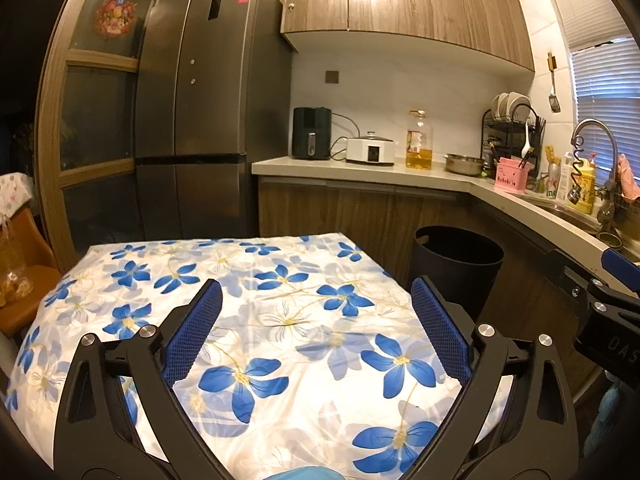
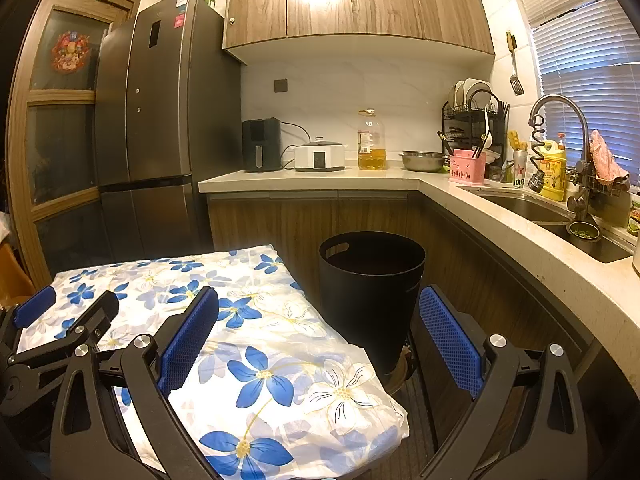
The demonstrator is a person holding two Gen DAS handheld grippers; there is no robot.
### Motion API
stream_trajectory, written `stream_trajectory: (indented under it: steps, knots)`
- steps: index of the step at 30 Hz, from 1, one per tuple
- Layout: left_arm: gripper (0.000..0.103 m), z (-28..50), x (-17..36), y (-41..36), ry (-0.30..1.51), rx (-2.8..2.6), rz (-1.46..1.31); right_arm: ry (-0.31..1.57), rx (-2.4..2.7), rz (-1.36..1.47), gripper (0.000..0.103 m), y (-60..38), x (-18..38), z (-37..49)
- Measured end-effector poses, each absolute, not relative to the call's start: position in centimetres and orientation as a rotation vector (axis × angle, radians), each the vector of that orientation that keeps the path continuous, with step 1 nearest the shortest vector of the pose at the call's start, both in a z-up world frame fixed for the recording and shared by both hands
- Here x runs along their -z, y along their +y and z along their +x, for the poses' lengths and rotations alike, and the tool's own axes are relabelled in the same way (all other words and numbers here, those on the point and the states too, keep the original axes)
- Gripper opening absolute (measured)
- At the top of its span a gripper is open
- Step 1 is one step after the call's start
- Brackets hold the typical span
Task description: Collect trash
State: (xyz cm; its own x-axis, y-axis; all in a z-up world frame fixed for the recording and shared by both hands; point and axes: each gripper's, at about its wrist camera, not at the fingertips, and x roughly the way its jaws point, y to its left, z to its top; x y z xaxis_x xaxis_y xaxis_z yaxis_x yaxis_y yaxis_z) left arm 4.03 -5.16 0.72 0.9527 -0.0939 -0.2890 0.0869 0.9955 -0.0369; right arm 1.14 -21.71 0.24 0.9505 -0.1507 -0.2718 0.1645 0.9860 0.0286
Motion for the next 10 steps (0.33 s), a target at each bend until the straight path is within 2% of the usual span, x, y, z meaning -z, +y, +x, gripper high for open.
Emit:
stream_trajectory:
  steps: [3, 10]
  knots:
    - [0.097, 4.02, -0.74, -5.25, 0.297, 0.100, -0.012, 0.273, 0.161, 0.052, 0.097, -21.74, -0.24, 1.15]
    - [0.097, 3.73, -0.96, -4.93, 0.289, 0.088, -0.037, 0.273, 0.162, 0.056, 0.097, -21.68, -0.23, 1.11]
